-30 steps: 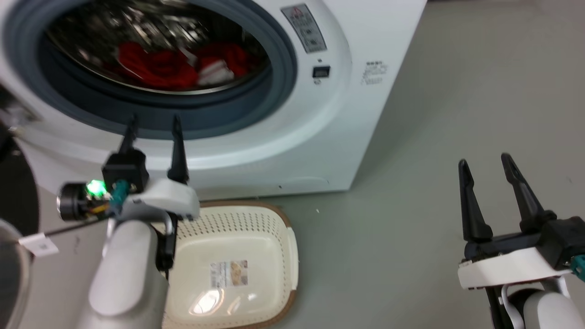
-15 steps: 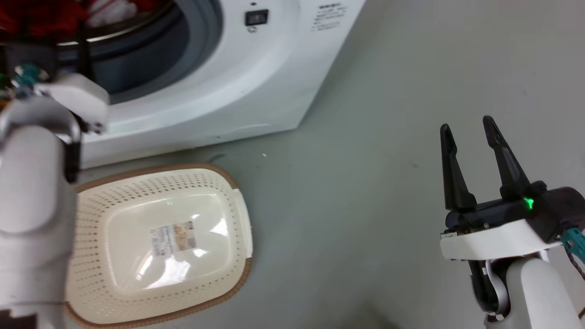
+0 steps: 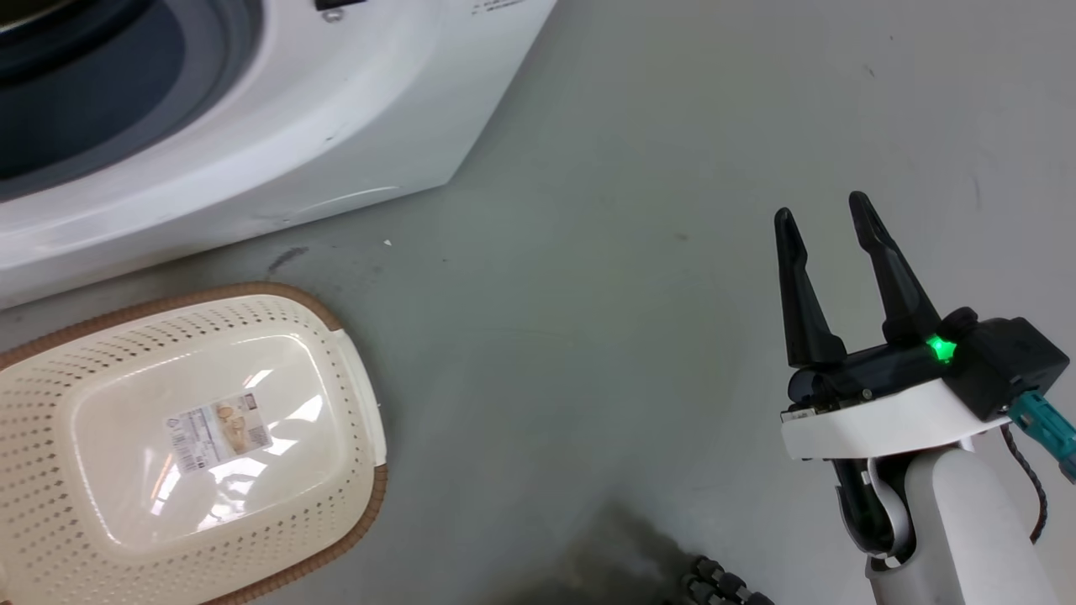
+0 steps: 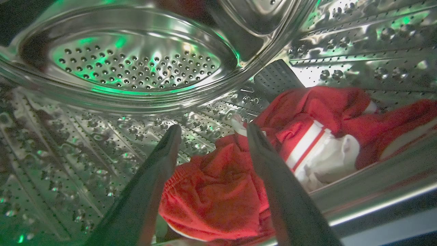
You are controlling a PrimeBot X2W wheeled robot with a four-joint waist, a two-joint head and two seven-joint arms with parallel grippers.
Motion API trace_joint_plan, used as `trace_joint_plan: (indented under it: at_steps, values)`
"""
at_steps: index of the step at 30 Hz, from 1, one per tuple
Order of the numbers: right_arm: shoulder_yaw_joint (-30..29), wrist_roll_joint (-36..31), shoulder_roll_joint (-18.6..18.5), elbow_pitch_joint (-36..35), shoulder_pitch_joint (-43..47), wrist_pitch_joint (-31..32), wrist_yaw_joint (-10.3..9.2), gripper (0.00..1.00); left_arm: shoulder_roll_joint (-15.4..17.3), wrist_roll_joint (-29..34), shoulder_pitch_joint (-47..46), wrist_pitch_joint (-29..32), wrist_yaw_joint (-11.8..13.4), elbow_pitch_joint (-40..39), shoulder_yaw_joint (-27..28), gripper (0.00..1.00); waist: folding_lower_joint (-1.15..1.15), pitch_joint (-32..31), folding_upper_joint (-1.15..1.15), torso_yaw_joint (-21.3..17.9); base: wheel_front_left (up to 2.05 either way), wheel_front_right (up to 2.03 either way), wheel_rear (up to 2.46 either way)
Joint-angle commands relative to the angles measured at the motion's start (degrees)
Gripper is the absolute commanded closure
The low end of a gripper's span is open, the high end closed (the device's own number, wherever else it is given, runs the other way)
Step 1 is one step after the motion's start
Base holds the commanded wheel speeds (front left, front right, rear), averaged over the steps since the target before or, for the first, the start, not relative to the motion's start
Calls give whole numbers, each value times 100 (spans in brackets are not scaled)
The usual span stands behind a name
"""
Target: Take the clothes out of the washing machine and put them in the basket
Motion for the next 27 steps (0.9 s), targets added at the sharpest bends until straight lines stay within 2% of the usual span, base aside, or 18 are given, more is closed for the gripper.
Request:
trace_joint_plan:
  at_steps: [1,7,8,16,21,26,27]
  values:
    - [44,73,7,-2,-105,-11,-4,0,176,90,-188,223,-89,-20,-91,0,-1,138,0,-131,0,0,0]
    - [187,229,7,41,-195,-12,-4,0,723,58,-617,1165,-263,-153,-411,0,-1,365,0,-281,0,0,0]
    - [238,289,7,53,-219,-12,-4,0,886,-33,-687,1549,-276,-204,-510,0,-1,444,0,-336,0,0,0]
    - [378,511,7,95,-339,-12,-4,0,1493,-720,-672,3063,-289,-672,-852,0,-1,709,0,-516,0,0,0]
    - [418,571,7,97,-397,-13,-4,0,1723,-929,-477,3525,-290,-935,-835,0,-1,801,0,-586,0,0,0]
    - [447,645,7,99,-443,-13,-4,0,1893,-1056,-235,3895,-175,-1138,-706,0,-1,873,0,-653,0,0,0]
    - [451,660,7,94,-451,-13,-4,0,1910,-1097,-177,3970,-135,-1159,-678,8,-1,882,0,-661,0,0,0]
